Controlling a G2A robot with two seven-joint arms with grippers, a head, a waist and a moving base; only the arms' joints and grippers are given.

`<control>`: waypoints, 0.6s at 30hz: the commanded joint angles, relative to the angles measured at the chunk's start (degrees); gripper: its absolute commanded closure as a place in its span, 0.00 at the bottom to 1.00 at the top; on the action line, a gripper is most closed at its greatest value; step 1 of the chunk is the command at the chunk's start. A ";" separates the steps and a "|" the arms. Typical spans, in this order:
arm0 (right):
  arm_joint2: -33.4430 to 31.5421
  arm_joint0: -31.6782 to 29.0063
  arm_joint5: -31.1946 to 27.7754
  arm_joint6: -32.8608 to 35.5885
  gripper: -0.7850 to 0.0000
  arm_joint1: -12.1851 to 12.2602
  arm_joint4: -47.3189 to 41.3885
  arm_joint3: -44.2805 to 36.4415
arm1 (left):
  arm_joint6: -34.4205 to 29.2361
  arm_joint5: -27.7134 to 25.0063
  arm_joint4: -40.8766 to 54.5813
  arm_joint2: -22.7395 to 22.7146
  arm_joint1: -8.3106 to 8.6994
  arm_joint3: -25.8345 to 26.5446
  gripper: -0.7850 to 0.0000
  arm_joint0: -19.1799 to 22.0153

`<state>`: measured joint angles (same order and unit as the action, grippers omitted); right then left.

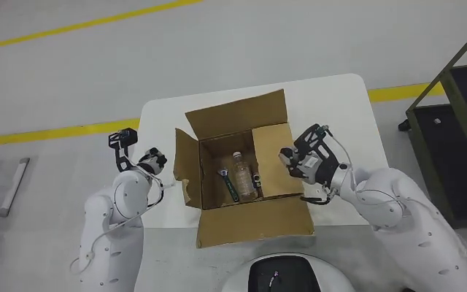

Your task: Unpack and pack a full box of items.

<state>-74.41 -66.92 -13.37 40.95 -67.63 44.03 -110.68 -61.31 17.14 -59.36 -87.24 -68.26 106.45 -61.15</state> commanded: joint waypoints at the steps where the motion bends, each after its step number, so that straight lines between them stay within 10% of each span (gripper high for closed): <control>1: -2.20 -0.62 1.50 -1.34 1.00 0.13 -1.00 -1.26 | -0.07 -2.66 1.42 0.71 0.02 -0.50 1.00 0.29; 18: -9.92 4.52 18.46 -0.86 1.00 0.35 -1.35 3.42 | 1.08 -15.64 6.75 14.43 -0.98 -6.46 1.00 6.92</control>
<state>-84.26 -62.94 4.68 39.96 -67.25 43.28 -107.90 -60.21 1.72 -52.35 -73.64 -69.17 100.72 -54.79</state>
